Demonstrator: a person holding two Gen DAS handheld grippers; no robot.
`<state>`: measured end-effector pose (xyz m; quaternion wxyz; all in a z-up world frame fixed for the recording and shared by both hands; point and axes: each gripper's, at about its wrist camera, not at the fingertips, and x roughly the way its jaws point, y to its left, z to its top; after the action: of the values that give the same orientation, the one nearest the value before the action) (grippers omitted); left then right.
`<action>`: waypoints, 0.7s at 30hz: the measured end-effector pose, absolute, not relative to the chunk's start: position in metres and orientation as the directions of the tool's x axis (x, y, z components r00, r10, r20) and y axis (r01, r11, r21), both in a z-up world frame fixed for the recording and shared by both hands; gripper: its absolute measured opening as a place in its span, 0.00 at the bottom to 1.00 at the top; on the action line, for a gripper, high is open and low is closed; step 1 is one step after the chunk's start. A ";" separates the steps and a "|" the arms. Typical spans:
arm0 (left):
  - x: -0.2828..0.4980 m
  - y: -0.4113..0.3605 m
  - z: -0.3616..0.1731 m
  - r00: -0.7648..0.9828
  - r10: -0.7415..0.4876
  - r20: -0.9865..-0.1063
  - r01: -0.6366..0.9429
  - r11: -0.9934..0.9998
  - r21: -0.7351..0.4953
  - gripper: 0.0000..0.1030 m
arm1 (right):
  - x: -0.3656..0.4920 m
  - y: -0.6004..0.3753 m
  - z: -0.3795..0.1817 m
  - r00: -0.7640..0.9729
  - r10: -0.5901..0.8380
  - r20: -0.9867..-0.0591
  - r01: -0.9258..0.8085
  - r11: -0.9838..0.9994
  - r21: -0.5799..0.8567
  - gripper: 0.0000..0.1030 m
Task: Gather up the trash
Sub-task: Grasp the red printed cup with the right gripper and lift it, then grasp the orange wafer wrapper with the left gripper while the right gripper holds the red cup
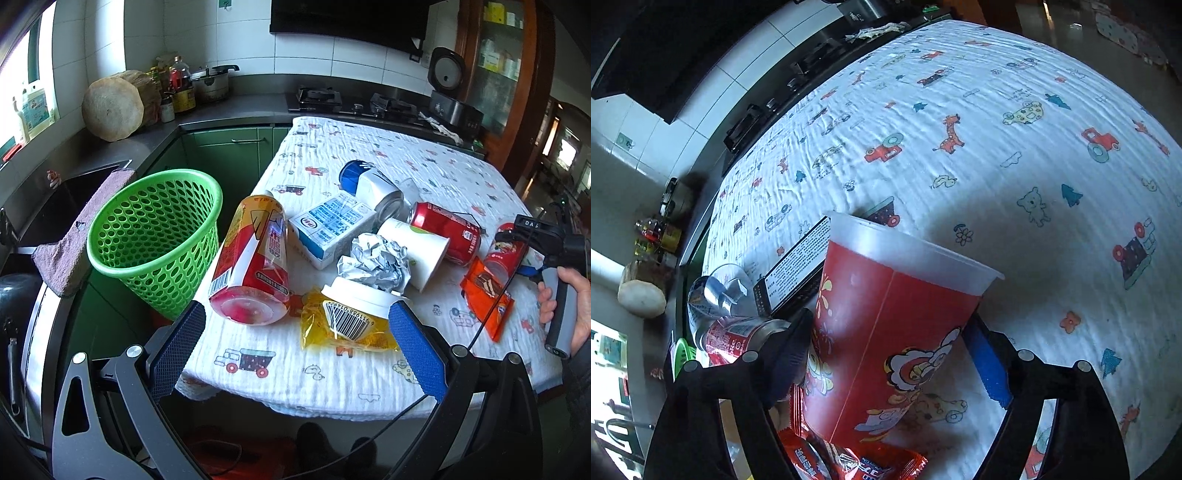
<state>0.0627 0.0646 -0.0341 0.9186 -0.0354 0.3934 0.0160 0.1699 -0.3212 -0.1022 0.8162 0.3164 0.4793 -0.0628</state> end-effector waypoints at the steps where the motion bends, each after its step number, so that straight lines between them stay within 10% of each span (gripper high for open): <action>1: 0.063 0.063 -0.034 0.689 -0.002 -0.725 -0.055 0.997 -0.055 0.95 | 0.169 -0.320 -0.101 0.535 0.206 -0.819 0.393 0.798 0.457 0.74; 21: 0.082 -0.032 -0.032 0.619 -0.208 -0.758 0.149 0.978 -0.147 0.85 | 0.072 -0.326 -0.030 0.689 0.211 -0.694 0.098 0.921 0.378 0.71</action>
<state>0.0816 -0.0316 -0.0316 0.8990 -0.0349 0.4252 -0.0994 0.0724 -0.3262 -0.0303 0.8976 0.1965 0.3932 0.0315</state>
